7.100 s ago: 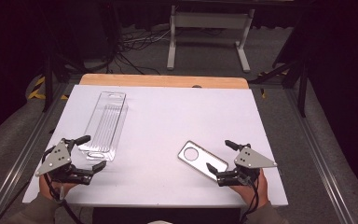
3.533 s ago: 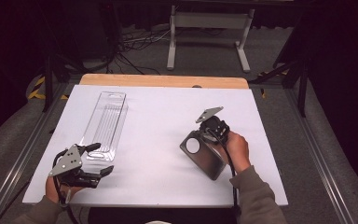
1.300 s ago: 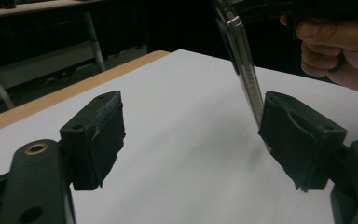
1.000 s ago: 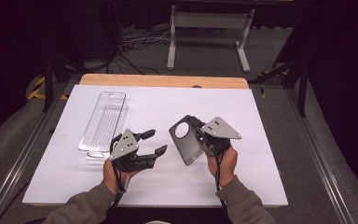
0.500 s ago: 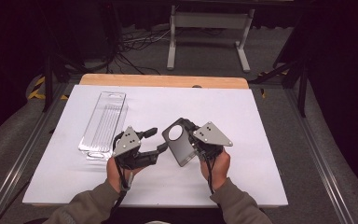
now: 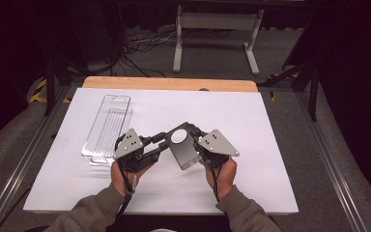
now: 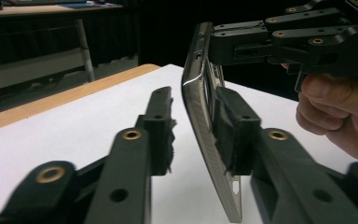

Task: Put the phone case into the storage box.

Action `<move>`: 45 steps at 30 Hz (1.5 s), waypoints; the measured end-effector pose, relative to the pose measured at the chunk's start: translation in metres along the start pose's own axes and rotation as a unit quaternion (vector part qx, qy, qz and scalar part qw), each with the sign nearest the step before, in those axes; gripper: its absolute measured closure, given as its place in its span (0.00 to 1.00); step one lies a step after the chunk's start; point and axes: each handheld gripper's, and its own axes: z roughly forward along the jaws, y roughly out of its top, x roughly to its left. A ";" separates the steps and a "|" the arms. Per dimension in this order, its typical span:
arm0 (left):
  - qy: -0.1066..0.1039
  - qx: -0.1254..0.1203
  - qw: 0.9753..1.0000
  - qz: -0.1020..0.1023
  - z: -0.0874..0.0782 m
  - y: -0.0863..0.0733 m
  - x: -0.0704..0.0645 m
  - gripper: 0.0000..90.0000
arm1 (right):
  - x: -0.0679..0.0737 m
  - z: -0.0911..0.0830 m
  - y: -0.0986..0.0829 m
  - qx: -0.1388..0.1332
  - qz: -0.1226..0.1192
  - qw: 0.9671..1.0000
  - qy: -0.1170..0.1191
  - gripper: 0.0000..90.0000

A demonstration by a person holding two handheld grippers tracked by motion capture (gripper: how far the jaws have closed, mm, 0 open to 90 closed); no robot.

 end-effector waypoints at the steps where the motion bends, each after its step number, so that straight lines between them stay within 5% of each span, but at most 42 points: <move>1: -0.002 -0.001 1.000 -0.001 -0.001 0.000 0.000 0.80 | 0.001 0.000 0.000 -0.001 0.002 1.000 0.000 0.98; 11: 0.014 0.000 1.000 0.006 -0.007 0.005 0.010 0.88 | 0.008 -0.003 0.001 -0.013 -0.008 1.000 0.005 0.97; 24: 0.035 -0.002 0.997 0.063 -0.022 0.015 0.016 0.90 | 0.015 -0.006 0.002 -0.034 -0.007 0.999 0.040 0.93; 28: 0.041 -0.004 0.995 0.085 -0.026 0.017 0.013 0.90 | 0.016 -0.003 0.000 -0.029 -0.010 0.998 0.052 0.88; 45: 0.035 -0.004 0.995 0.094 -0.032 0.018 0.014 0.90 | 0.015 -0.007 -0.003 -0.018 0.007 0.999 0.048 0.56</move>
